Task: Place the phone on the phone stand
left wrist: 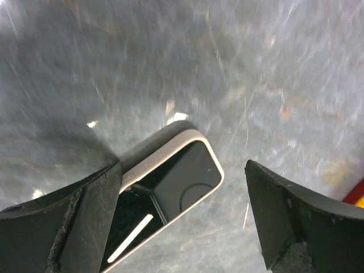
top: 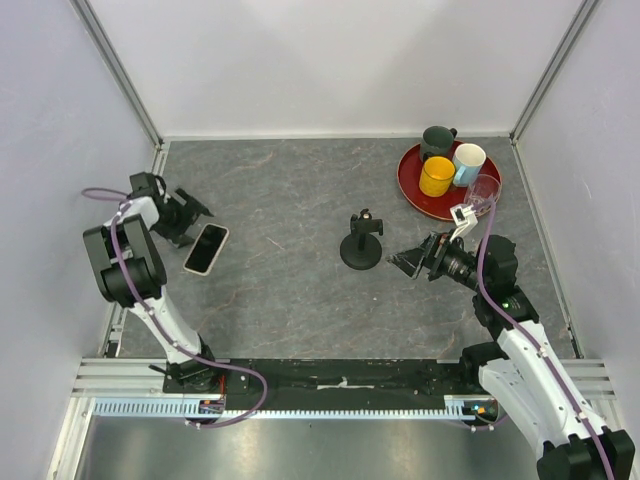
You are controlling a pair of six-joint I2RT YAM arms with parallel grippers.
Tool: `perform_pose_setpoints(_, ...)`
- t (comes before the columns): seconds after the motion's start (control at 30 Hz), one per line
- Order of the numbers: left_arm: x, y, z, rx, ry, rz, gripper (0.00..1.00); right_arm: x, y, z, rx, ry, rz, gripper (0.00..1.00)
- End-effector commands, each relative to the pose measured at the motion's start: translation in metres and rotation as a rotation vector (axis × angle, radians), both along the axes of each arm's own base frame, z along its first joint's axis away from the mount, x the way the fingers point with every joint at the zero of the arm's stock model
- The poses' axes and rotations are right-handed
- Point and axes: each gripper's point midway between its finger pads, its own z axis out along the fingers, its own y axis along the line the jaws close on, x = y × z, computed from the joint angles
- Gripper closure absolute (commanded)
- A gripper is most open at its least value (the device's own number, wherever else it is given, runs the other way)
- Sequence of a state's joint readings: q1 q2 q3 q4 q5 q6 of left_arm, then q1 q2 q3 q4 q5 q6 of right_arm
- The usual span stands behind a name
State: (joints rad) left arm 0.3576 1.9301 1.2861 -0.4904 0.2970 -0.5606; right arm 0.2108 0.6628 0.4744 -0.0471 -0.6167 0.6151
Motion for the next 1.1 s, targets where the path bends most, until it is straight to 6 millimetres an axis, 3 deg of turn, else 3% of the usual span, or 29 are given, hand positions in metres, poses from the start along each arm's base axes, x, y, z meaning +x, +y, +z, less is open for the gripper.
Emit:
perform_pose_setpoints(0.0,-0.039,-0.054,0.008,-0.198,0.019,-0.010,0.03,0.002,-0.001,0.016,0.000,-0.057,0.000,0.02)
perform_pose_setpoints(0.2,-0.080,-0.108,0.015,-0.277,0.039,-0.088,0.00,0.005,0.000,0.013,0.002,-0.046,0.000,0.02)
perform_pose_setpoints(0.3,-0.095,-0.119,0.012,-0.130,0.065,-0.162,0.00,0.004,0.000,0.015,0.007,-0.046,0.002,0.02)
perform_pose_setpoints(0.33,-0.094,-0.100,0.009,0.015,0.093,-0.147,0.00,0.003,0.001,0.015,0.009,-0.048,0.004,0.02)
perform_pose_setpoints(0.37,-0.105,-0.094,0.005,0.069,0.157,-0.139,0.00,0.003,0.000,0.016,0.011,-0.050,0.003,0.02)
perform_pose_setpoints(0.47,-0.113,-0.079,0.006,0.186,0.247,-0.089,0.00,0.003,0.001,0.017,0.015,-0.045,0.003,0.02)
perform_pose_setpoints(0.63,-0.108,-0.074,0.015,0.315,0.307,-0.040,0.00,0.004,0.001,0.018,0.016,-0.041,0.003,0.02)
perform_pose_setpoints(0.83,-0.088,-0.090,0.020,0.313,0.318,-0.126,0.00,0.004,0.000,0.017,0.014,-0.038,-0.003,0.02)
perform_pose_setpoints(1.07,-0.079,-0.100,0.011,0.261,0.355,-0.128,0.00,0.003,0.000,0.022,0.012,-0.051,-0.004,0.02)
